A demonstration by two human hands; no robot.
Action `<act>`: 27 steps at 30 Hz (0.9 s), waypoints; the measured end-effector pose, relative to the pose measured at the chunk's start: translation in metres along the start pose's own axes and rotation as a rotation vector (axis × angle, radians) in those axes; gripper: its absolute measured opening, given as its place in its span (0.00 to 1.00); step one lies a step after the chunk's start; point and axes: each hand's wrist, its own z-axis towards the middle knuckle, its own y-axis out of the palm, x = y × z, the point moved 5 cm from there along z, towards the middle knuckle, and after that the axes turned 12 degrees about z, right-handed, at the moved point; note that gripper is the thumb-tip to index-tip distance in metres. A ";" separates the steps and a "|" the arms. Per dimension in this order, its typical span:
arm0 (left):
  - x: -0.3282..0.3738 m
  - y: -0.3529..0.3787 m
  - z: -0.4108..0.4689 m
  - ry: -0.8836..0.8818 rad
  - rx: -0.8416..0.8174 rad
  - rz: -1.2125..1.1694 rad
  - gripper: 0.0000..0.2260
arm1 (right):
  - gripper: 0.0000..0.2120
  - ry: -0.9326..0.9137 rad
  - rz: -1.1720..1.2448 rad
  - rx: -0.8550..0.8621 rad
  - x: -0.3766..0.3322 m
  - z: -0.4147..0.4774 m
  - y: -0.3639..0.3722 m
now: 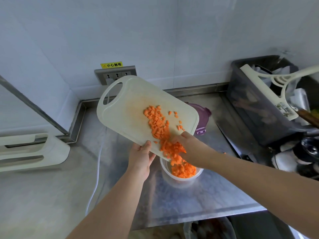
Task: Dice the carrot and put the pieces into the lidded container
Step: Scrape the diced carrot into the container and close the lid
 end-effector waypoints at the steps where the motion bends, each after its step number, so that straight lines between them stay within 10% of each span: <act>1: 0.000 0.000 0.000 -0.004 0.000 -0.004 0.11 | 0.24 0.003 -0.016 -0.009 0.001 -0.004 0.002; 27: 0.007 0.013 -0.011 0.061 -0.063 0.062 0.13 | 0.15 -0.359 -0.533 0.113 -0.058 0.026 -0.012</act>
